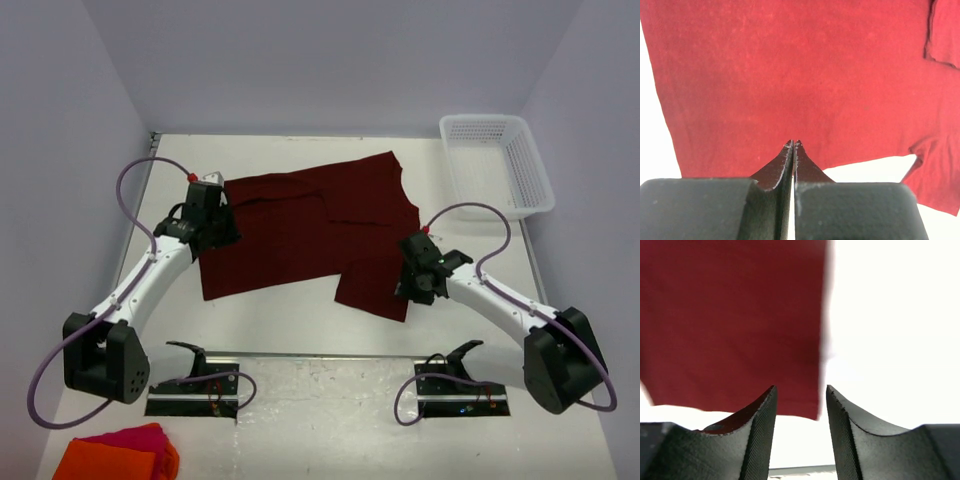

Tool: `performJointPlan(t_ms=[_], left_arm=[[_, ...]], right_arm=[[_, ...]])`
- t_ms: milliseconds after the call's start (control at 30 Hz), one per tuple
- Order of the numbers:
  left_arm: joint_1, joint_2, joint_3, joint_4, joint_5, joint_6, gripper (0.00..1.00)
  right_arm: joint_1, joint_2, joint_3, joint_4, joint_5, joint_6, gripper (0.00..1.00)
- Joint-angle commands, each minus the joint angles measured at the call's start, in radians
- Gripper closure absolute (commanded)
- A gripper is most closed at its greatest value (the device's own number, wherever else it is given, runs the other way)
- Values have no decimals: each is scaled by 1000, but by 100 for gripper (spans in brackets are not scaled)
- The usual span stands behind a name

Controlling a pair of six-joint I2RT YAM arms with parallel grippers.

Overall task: Fold and stack the t-shirts
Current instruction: Grap the side of the flattened tshirt closest away from the robot with both arms

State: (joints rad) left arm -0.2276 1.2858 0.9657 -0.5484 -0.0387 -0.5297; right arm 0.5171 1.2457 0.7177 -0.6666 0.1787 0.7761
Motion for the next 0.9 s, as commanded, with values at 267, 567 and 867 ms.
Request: performJointPlan(t_ms=[267, 567, 867], left_arm=[[1, -206, -120, 21, 75, 31, 100], [1, -238, -119, -1, 89, 62, 100], [1, -261, -99, -27, 85, 69, 100]], right_arm=[[9, -236, -158, -80, 7, 265, 57], [50, -282, -216, -30, -39, 344, 60], [61, -221, -202, -39, -13, 356, 61]])
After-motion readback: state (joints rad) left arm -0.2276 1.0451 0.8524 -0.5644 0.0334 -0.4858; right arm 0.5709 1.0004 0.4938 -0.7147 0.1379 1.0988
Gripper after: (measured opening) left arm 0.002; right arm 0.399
